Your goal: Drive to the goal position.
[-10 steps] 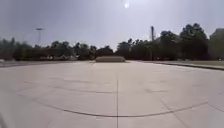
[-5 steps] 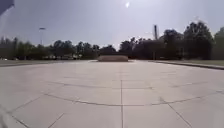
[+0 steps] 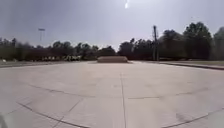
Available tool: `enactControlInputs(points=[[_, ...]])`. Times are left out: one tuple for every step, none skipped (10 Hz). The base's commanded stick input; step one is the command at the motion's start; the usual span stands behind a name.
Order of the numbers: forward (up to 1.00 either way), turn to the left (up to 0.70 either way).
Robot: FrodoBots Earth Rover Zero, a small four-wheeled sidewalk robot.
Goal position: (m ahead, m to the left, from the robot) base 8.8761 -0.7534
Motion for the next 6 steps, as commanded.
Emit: enactControlInputs(points=[[1.0, 0.0], [1.0, 0.0], [1.0, 0.0], [1.0, 0.0], [1.0, 0.0], [1.0, 0.0]])
